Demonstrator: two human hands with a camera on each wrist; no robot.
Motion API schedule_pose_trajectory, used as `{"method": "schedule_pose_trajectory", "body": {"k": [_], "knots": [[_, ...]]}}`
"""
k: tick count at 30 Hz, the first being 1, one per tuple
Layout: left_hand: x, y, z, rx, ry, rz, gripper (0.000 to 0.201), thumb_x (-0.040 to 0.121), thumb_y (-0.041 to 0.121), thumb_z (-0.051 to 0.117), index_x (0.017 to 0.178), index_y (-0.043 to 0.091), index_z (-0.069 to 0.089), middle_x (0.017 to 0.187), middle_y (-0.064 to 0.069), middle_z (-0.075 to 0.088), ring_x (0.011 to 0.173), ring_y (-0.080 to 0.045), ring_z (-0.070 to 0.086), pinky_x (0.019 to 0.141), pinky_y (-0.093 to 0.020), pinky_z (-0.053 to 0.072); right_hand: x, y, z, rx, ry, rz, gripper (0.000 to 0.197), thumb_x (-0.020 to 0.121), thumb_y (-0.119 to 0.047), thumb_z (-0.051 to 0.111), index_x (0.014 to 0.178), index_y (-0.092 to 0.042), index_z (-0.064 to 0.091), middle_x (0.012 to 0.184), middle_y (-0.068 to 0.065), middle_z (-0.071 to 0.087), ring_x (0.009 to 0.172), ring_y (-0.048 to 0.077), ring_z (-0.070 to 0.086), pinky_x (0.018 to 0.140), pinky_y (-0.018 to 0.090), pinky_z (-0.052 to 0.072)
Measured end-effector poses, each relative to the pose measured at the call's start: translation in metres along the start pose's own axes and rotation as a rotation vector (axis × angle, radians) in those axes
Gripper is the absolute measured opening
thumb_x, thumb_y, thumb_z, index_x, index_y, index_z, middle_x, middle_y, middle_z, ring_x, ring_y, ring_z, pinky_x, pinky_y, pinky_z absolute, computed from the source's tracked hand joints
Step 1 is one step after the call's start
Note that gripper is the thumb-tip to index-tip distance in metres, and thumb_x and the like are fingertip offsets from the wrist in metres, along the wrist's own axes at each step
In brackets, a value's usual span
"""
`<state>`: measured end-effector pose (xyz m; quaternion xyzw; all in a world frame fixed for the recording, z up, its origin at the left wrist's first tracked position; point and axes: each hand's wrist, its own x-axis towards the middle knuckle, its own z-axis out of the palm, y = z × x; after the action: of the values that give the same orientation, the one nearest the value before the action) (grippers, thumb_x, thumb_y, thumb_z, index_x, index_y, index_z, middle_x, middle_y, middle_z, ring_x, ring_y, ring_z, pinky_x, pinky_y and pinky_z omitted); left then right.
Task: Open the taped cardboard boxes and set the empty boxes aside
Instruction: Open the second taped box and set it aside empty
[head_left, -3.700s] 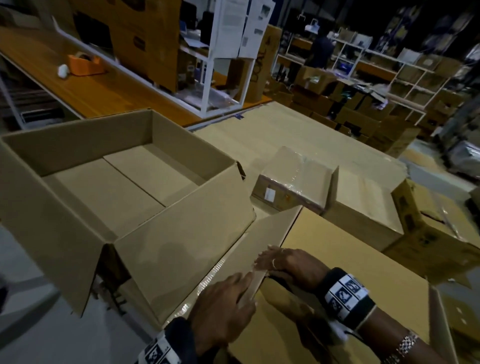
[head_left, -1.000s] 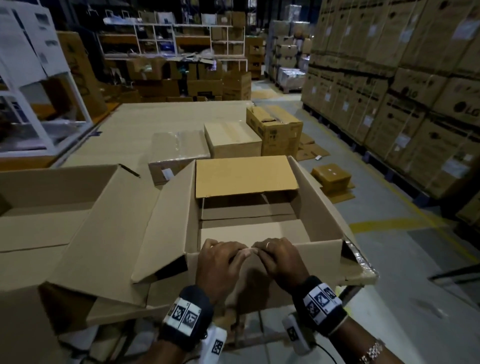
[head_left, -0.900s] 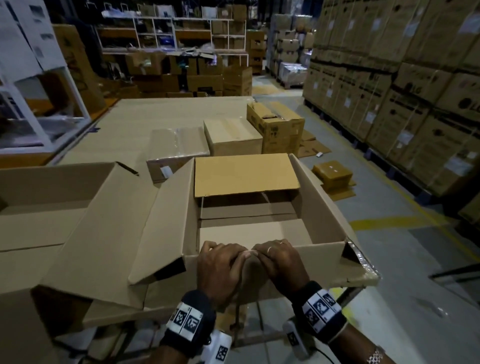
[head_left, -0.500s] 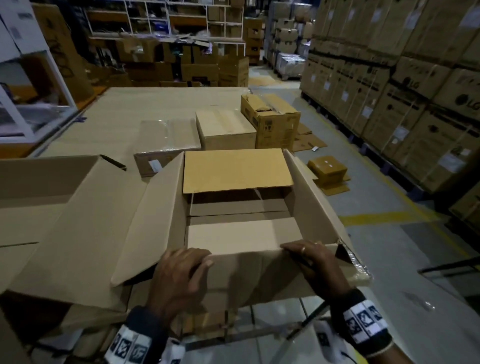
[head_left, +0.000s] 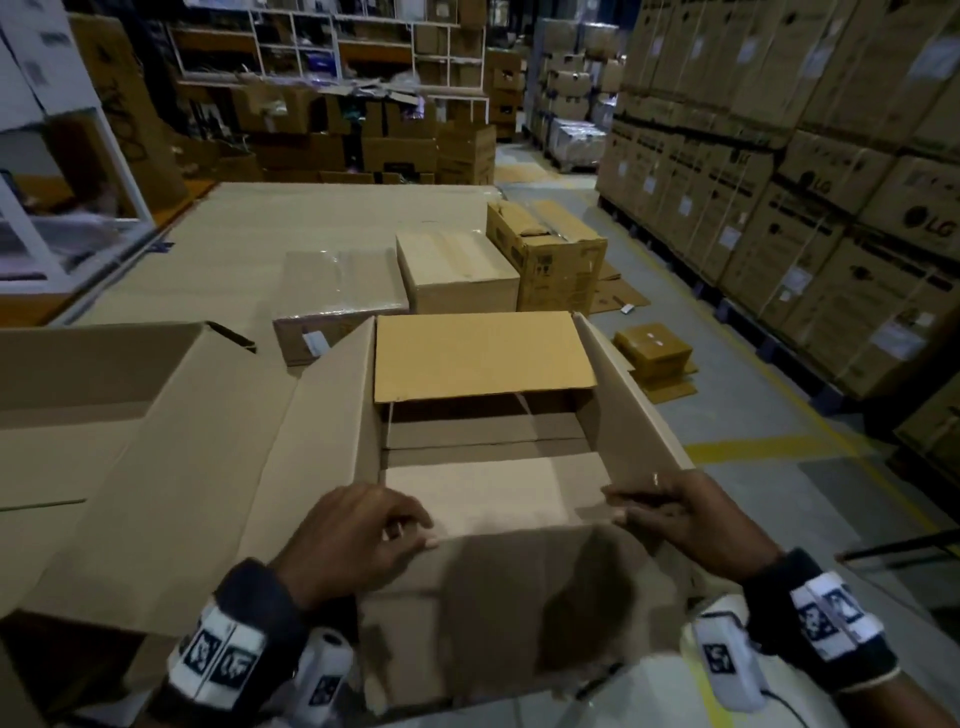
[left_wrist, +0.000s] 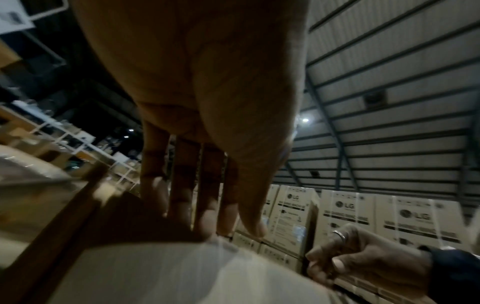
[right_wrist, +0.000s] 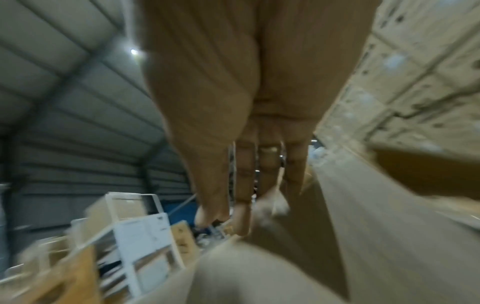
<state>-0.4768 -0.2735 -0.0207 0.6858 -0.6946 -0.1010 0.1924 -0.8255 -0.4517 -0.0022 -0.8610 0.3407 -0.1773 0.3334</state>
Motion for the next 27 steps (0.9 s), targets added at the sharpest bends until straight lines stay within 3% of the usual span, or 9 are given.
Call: {"method": "schedule_pose_trajectory", "body": {"k": [4,8,10,13,15,17,22,25,27], "knots": [[0.043,0.005,-0.055,0.008,-0.023,0.102,0.049,0.082,0.071,0.064,0.117,0.037,0.071,0.103,0.021,0.072,0.087,0.005,0.065,0.071,-0.021,0.055,0.038,-0.053,-0.039,-0.102,-0.072,-0.131,0.025,0.092,-0.032,0.071,0.117,-0.034,0.075,0.11,-0.022,0.073,0.101,0.0,0.068,0.084,0.029,0.058],[0.097,0.013,-0.074,0.027,-0.045,0.116,0.043,0.086,0.061,0.068,0.113,0.028,0.075,0.102,0.013,0.073,0.086,-0.002,0.065,0.075,-0.029,0.057,0.098,-0.093,-0.042,-0.28,-0.167,-0.27,0.026,0.097,-0.037,0.064,0.12,-0.029,0.073,0.119,-0.016,0.07,0.105,0.001,0.065,0.089,0.026,0.055],[0.126,0.008,-0.061,0.025,-0.16,0.066,0.041,0.087,0.058,0.068,0.112,0.026,0.075,0.104,0.008,0.074,0.09,-0.009,0.067,0.08,-0.034,0.058,0.133,-0.095,-0.026,-0.34,-0.204,-0.223,0.028,0.098,-0.037,0.064,0.122,-0.027,0.072,0.119,-0.013,0.07,0.103,0.002,0.065,0.09,0.026,0.055],[0.159,0.004,-0.032,0.069,-0.393,-0.036,0.054,0.09,0.052,0.07,0.132,0.019,0.065,0.125,-0.003,0.069,0.11,-0.022,0.065,0.092,-0.036,0.054,0.175,-0.079,0.008,-0.412,-0.357,-0.081,0.03,0.098,-0.032,0.065,0.122,-0.015,0.072,0.103,-0.012,0.069,0.088,0.007,0.063,0.081,0.028,0.05],[0.175,-0.002,-0.012,0.091,-0.476,-0.113,0.067,0.09,0.052,0.069,0.143,0.014,0.055,0.14,-0.008,0.06,0.123,-0.027,0.058,0.1,-0.038,0.049,0.197,-0.057,0.031,-0.479,-0.508,0.053,0.04,0.099,-0.033,0.064,0.13,-0.008,0.064,0.118,0.0,0.068,0.1,0.018,0.064,0.086,0.032,0.048],[0.186,-0.011,0.002,0.09,-0.52,-0.188,0.077,0.088,0.054,0.07,0.148,0.011,0.048,0.148,-0.008,0.053,0.132,-0.03,0.052,0.108,-0.042,0.044,0.209,-0.036,0.049,-0.507,-0.609,0.175,0.059,0.099,-0.038,0.063,0.148,-0.009,0.048,0.149,0.008,0.052,0.13,0.026,0.054,0.105,0.039,0.046],[0.202,-0.033,0.016,0.068,-0.591,-0.266,0.063,0.085,0.051,0.073,0.132,0.013,0.059,0.133,-0.01,0.065,0.117,-0.033,0.062,0.101,-0.046,0.051,0.224,-0.016,0.065,-0.644,-0.683,0.135,0.083,0.102,-0.04,0.057,0.16,-0.003,0.011,0.169,0.015,0.002,0.156,0.035,0.007,0.125,0.046,0.017],[0.203,-0.039,0.009,0.119,-0.567,-0.201,0.094,0.086,0.055,0.071,0.158,0.015,0.026,0.162,-0.013,0.031,0.143,-0.035,0.039,0.115,-0.042,0.038,0.228,-0.008,0.053,-0.69,-0.612,0.043,0.099,0.096,-0.048,0.062,0.162,-0.009,0.0,0.169,0.012,-0.011,0.156,0.032,-0.008,0.126,0.051,0.005],[0.202,-0.041,-0.004,0.087,-0.506,-0.141,0.097,0.088,0.053,0.071,0.161,0.022,0.016,0.167,-0.015,0.017,0.148,-0.037,0.03,0.118,-0.044,0.033,0.236,-0.003,0.036,-0.668,-0.509,-0.006,0.104,0.092,-0.052,0.065,0.162,-0.015,-0.002,0.167,0.005,-0.017,0.155,0.027,-0.014,0.125,0.054,0.003]]}}
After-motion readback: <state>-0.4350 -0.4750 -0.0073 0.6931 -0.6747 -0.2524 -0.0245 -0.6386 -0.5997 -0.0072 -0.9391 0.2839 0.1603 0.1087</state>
